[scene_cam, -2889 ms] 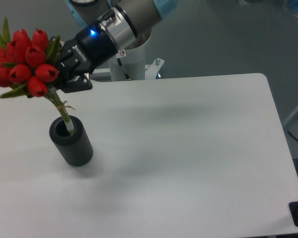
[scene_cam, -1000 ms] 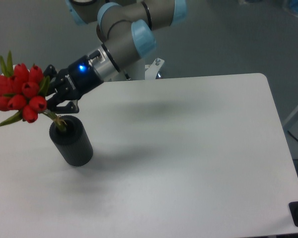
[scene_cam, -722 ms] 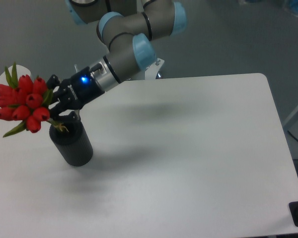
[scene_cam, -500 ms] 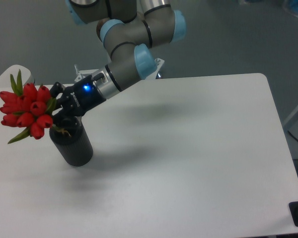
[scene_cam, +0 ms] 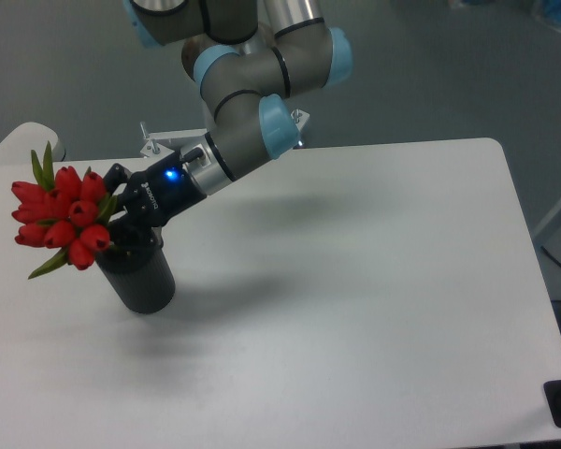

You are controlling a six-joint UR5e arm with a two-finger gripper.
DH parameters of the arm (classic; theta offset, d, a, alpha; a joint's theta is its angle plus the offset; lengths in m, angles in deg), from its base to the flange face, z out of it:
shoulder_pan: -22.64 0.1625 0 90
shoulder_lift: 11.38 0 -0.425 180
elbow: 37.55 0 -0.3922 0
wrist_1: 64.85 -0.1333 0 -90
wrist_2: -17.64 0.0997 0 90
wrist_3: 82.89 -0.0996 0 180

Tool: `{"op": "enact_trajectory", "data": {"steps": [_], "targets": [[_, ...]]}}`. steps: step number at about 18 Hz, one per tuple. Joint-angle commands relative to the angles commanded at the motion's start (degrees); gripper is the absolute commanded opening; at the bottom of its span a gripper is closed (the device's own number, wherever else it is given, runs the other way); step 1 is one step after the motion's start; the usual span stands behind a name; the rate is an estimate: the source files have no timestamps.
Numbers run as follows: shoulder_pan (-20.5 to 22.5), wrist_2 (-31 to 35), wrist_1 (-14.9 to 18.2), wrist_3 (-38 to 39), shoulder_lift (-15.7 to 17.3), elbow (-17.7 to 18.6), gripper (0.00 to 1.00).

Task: Insert the flowers into the vase
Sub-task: 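Lower the tulip stems down into the black vase, then open the gripper and release the tulips in the vase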

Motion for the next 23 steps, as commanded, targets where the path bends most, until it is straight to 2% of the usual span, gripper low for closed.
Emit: {"op": "enact_trajectory", "data": {"steps": [3, 6, 11, 12, 14, 16, 17, 23], "targets": [[1.14, 0.00, 0.00, 0.00, 0.09, 0.27, 0.31], [1.84, 0.00, 0.00, 0.17, 0.17, 0.79, 0.42], [1.94, 0.00, 0.00, 0.26, 0.26, 1.41, 0.71], [2.02, 0.00, 0.00, 0.26, 0.26, 1.41, 0.73], [2.81, 0.00, 0.00, 0.18, 0.35, 1.41, 0.83], [2.90, 0.00, 0.00, 0.17, 0.44, 1.41, 0.89], [2.99, 0.00, 0.00, 0.17, 0.53, 1.32, 1.00], [4.92, 0.35, 0.00, 0.00, 0.97, 1.41, 1.00]]}}
